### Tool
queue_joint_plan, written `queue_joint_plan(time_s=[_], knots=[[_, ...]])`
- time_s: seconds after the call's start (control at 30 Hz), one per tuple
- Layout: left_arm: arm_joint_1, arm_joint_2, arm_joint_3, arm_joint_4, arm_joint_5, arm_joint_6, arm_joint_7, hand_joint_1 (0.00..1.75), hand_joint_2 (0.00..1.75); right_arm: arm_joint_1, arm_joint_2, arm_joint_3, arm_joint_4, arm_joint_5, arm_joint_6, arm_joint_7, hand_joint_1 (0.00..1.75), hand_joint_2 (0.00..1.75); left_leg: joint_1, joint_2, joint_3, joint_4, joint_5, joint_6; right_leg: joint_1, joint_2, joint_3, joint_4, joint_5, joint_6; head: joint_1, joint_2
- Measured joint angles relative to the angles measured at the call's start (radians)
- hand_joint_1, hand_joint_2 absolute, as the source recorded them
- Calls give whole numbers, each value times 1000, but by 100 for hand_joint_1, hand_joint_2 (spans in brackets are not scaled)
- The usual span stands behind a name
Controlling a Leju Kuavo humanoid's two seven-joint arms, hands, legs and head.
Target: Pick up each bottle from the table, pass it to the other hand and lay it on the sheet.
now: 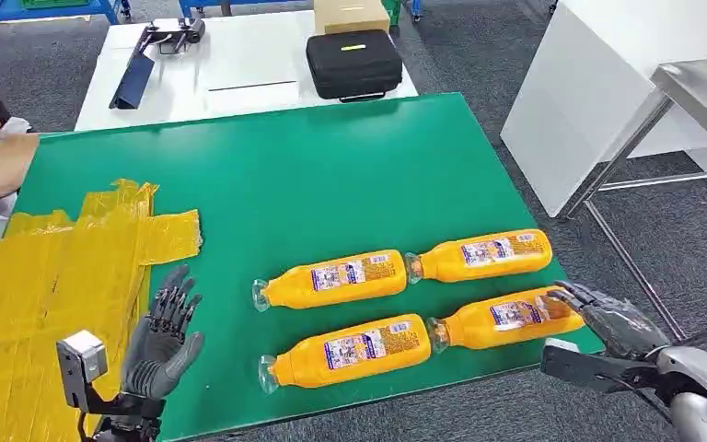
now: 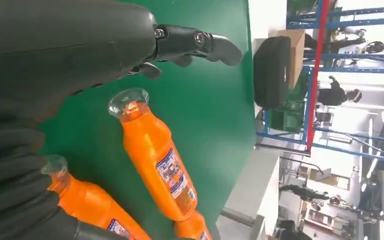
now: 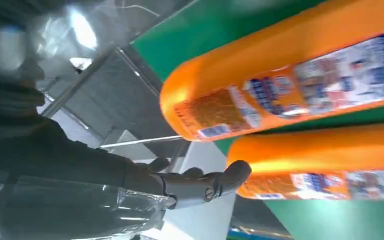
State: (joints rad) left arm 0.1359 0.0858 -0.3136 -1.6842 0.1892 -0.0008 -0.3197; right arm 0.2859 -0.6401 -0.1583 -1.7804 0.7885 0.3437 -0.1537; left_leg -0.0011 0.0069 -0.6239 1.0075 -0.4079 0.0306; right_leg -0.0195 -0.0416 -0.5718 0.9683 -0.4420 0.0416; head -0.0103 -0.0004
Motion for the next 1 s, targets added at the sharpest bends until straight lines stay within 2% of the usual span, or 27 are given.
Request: queue_joint_plan(time_s=[0.2, 0.53, 0.67, 1.0], knots=[[-9, -2, -6, 23, 13, 11, 0, 0, 175, -46, -51, 26, 52, 32, -2, 12, 0, 175, 0, 0, 0, 0, 0, 0, 0, 0, 0, 0, 0, 0, 0, 0], [-19, -3, -12, 48, 30, 36, -2, 0, 175, -183, -119, 132, 137, 38, -7, -12, 0, 175, -1, 0, 0, 0, 0, 0, 0, 0, 0, 0, 0, 0, 0, 0], [-19, -3, -12, 52, 32, 43, -2, 0, 175, -242, -130, 188, 171, 37, -9, -16, 0, 175, -1, 0, 0, 0, 1, 1, 0, 0, 0, 0, 0, 0, 0, 0], [-19, -3, -13, 56, 32, 54, -3, 0, 175, -298, -132, 271, 221, 29, -16, -17, 0, 175, -1, 0, 0, 0, 1, 1, -1, -1, 0, 0, 0, 0, 0, 0]])
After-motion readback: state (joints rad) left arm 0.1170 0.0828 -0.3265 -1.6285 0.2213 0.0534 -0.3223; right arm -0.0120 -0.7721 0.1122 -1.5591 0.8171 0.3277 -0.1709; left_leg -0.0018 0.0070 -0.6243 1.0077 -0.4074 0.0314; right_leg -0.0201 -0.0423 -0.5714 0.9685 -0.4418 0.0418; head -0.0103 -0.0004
